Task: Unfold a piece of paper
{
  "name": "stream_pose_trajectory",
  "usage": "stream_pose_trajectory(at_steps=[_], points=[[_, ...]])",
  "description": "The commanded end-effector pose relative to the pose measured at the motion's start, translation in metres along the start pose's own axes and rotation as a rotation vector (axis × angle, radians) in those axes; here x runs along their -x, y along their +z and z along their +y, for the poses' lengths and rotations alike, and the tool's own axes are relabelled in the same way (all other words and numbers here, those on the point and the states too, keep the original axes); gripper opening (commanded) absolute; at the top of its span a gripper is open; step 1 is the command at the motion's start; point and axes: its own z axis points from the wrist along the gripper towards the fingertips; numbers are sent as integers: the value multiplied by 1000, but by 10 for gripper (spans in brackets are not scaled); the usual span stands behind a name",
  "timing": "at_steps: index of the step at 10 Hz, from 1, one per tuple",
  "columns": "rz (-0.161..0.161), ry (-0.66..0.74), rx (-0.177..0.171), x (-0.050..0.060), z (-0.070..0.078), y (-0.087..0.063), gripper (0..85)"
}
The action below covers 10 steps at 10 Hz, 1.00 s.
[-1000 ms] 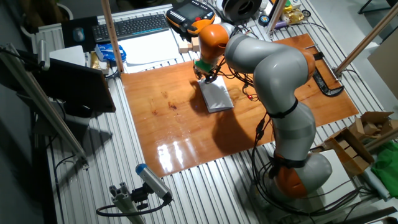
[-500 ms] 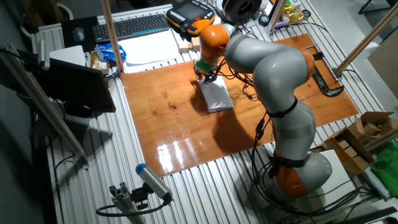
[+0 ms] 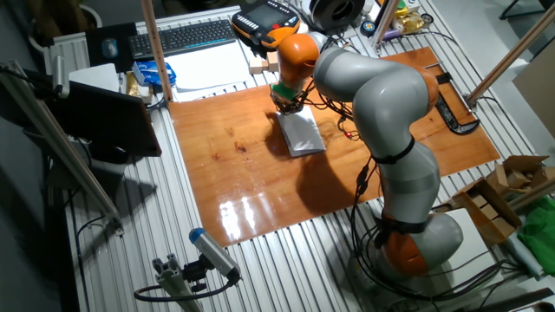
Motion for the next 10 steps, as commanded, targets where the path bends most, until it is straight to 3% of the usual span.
stream_pose_trajectory(at_steps=[1, 5, 7, 10], points=[[16, -6, -1, 3, -1, -4, 20], [44, -85, -20, 17, -9, -19, 20], [42, -130, -23, 23, -15, -27, 20], [47, -213, -33, 24, -21, -38, 20]])
